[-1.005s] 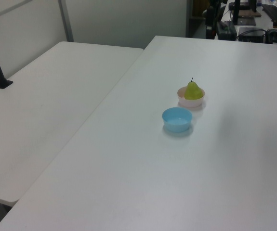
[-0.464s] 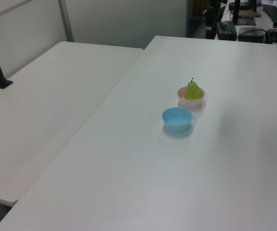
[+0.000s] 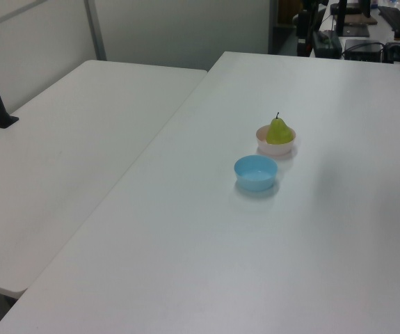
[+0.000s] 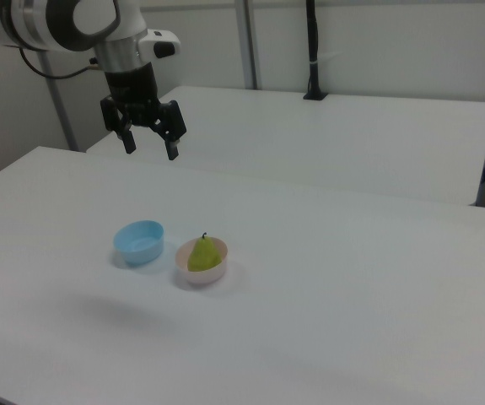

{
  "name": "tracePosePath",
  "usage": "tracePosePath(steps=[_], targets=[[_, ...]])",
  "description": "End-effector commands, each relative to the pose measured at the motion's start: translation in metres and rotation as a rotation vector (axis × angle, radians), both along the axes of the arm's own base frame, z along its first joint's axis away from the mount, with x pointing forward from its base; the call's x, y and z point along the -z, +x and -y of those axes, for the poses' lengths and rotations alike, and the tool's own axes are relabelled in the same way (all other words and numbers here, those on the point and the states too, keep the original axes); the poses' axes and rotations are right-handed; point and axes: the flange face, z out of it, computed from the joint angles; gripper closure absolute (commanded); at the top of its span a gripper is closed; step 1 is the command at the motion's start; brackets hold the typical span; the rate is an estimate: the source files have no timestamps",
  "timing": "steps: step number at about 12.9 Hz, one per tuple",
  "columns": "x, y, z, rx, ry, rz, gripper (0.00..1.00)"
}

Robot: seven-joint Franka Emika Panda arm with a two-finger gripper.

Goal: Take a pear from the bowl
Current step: 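Move the gripper down over the green pear in the pink bowl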

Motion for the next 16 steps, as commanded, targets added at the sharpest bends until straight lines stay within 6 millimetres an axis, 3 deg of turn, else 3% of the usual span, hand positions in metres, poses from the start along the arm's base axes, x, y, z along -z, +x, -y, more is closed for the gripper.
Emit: tracePosePath(steps=[1,4,6,8,12,16], targets=[[0.005,-0.004,0.004,-0.167,0.005,-0.004,0.0],[0.021,0.0,0.011,-0.294,-0.01,-0.034,0.0],[0.053,0.014,0.014,-0.302,-0.06,-0.068,0.0],[0.11,0.026,0.015,-0.304,-0.077,-0.054,0.0],[0.178,0.045,0.015,-0.278,-0.085,-0.039,0.0],[0.215,0.054,0.011,-0.257,-0.087,-0.037,0.0]])
